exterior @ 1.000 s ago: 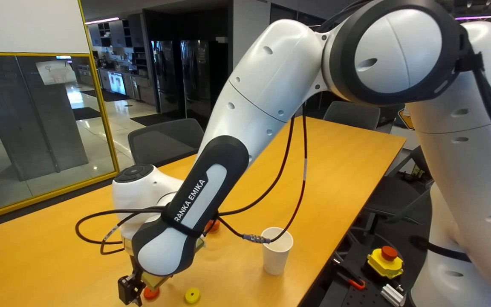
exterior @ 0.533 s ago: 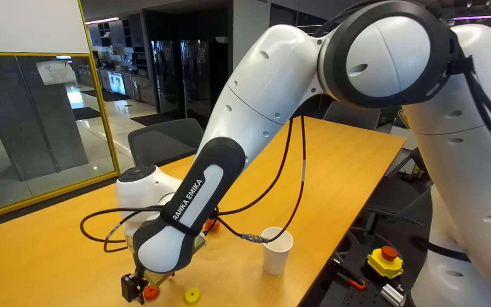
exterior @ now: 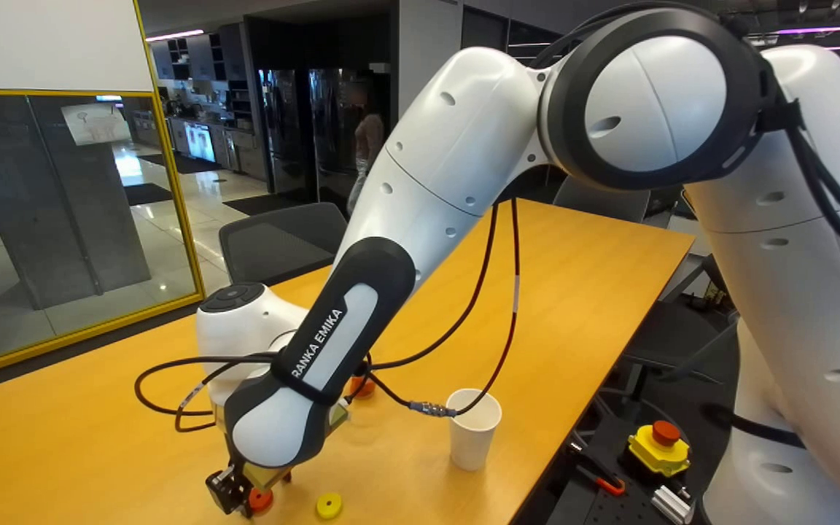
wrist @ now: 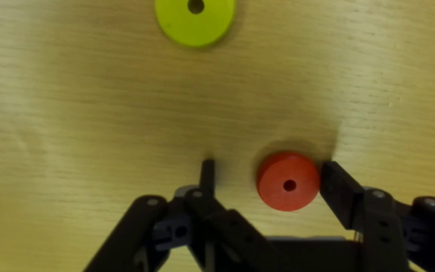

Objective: Pick up the orange and yellow objects and put them in the cups

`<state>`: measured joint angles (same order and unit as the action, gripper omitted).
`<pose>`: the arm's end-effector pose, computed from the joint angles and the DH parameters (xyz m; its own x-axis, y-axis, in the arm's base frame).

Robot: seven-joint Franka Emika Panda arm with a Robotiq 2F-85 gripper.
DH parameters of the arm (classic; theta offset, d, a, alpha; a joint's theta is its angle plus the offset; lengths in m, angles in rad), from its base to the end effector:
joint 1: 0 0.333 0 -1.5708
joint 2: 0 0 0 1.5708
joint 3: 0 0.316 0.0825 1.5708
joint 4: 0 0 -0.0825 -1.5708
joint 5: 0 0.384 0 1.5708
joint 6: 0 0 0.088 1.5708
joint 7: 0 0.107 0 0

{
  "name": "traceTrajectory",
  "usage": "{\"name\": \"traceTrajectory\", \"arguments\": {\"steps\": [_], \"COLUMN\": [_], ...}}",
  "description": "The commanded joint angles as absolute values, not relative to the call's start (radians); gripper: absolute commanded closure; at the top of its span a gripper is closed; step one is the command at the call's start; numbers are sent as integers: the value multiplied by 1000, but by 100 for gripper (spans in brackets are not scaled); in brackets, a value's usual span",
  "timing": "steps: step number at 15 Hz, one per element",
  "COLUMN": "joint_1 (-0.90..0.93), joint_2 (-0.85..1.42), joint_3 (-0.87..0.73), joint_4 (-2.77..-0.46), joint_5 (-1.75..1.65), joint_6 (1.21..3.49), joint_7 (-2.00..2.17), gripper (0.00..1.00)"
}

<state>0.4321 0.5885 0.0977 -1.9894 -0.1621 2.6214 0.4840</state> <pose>0.5265 0.3115 0.1681 0.9845 0.1661 0.0570 0.1660 -0.9861 0.0073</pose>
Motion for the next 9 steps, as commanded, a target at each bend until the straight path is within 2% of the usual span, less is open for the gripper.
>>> {"name": "traceTrajectory", "arguments": {"steps": [1, 3, 5, 9], "joint_1": [440, 442, 445, 433], "joint_2": [602, 599, 593, 551], "joint_3": [89, 87, 80, 58], "joint_4": [-1961, -1959, -1958, -1970], "joint_5": [-138, -141, -143, -146], "joint_6": [2631, 2630, 2623, 2577], "joint_7": [460, 463, 471, 471], "gripper": [58, 73, 83, 82]}}
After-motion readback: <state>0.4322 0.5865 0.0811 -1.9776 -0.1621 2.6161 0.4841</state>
